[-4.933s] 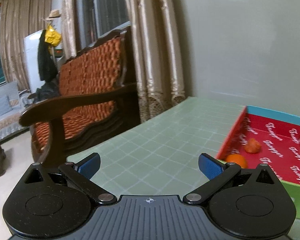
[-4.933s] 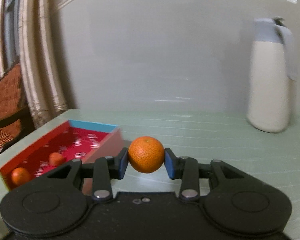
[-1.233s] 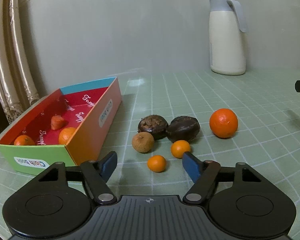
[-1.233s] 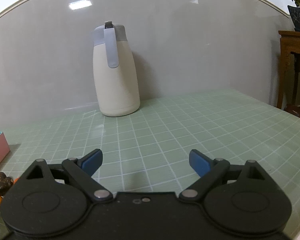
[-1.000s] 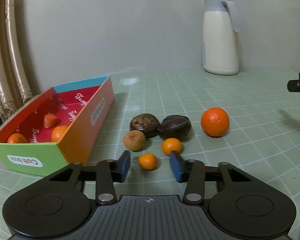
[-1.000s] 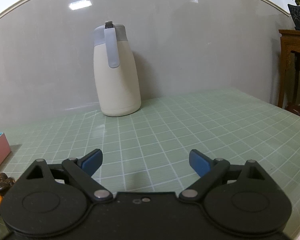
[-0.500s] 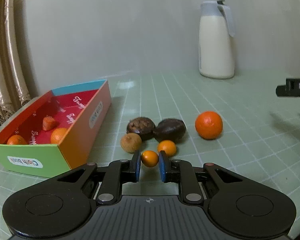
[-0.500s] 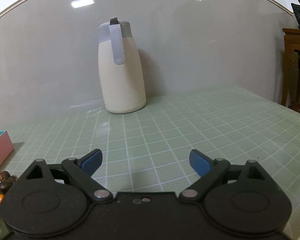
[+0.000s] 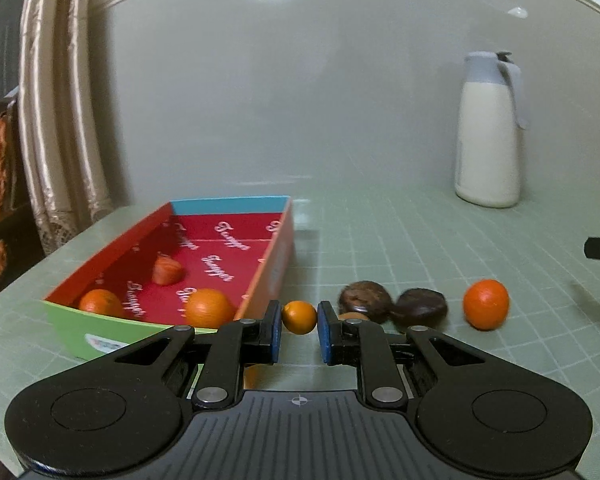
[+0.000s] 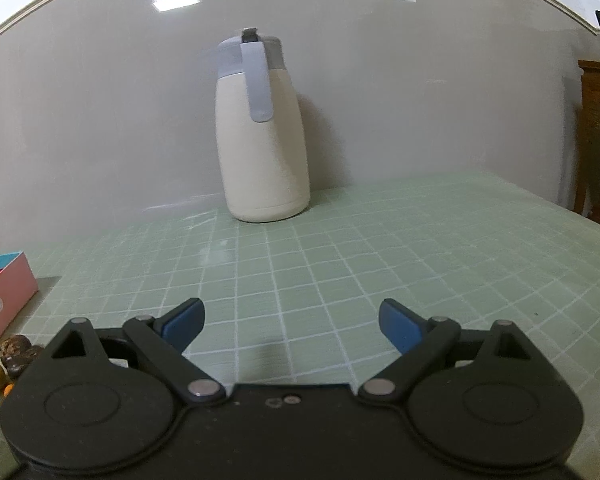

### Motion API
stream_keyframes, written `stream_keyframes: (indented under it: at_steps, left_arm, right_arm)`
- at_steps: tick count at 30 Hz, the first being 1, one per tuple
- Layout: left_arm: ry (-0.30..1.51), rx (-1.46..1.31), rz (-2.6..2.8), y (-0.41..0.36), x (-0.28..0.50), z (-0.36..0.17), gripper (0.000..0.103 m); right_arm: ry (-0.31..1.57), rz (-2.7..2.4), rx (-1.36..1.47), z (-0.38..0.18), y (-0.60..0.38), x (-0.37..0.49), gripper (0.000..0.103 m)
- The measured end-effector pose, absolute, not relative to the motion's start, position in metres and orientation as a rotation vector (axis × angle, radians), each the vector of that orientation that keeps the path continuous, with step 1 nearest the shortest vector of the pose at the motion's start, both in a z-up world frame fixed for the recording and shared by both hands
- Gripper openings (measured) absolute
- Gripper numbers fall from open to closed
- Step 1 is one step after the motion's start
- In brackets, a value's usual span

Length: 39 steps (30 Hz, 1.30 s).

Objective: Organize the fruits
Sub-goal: 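Carry the kumquat with the left tool into the box and release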

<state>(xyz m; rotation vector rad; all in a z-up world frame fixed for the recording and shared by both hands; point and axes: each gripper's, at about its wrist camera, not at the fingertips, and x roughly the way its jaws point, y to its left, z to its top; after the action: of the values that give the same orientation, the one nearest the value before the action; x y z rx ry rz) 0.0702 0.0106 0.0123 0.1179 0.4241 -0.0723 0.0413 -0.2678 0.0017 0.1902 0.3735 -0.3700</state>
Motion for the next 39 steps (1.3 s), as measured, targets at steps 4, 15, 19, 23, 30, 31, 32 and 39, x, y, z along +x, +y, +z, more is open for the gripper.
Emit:
stream_keyframes:
  at_steps: [4,15,19,23,30,31,32,39]
  left_arm:
    - [0.404,0.095,-0.065,0.022,0.069,0.017,0.019]
    - [0.361,0.054,0.04,0.056,0.075,0.029,0.019]
    - [0.38,0.036,0.096,0.069,0.084,0.029,0.019]
    - [0.398,0.021,0.143,0.078,0.091,0.027,0.019]
    - [0.437,0.019,0.177,0.083,0.101,0.023,0.019]
    - [0.442,0.019,0.18,0.083,0.102,0.022,0.019]
    - [0.449,0.016,0.182,0.084,0.104,0.022,0.019]
    - [0.458,0.014,0.212,0.087,0.105,0.02,0.02]
  right_arm:
    - [0.379,-0.353,0.183,0.001,-0.26,0.045,0.094]
    - [0.392,-0.3,0.156,-0.001,-0.238,0.057,0.094]
    - [0.395,-0.288,0.15,-0.001,-0.233,0.061,0.094]
    - [0.395,-0.279,0.149,0.0,-0.231,0.062,0.094]
    - [0.394,-0.273,0.152,0.001,-0.233,0.063,0.094]
    - [0.394,-0.272,0.152,0.0,-0.233,0.063,0.094]
    - [0.393,-0.272,0.153,0.0,-0.233,0.063,0.094]
    - [0.388,-0.244,0.154,0.001,-0.227,0.061,0.094]
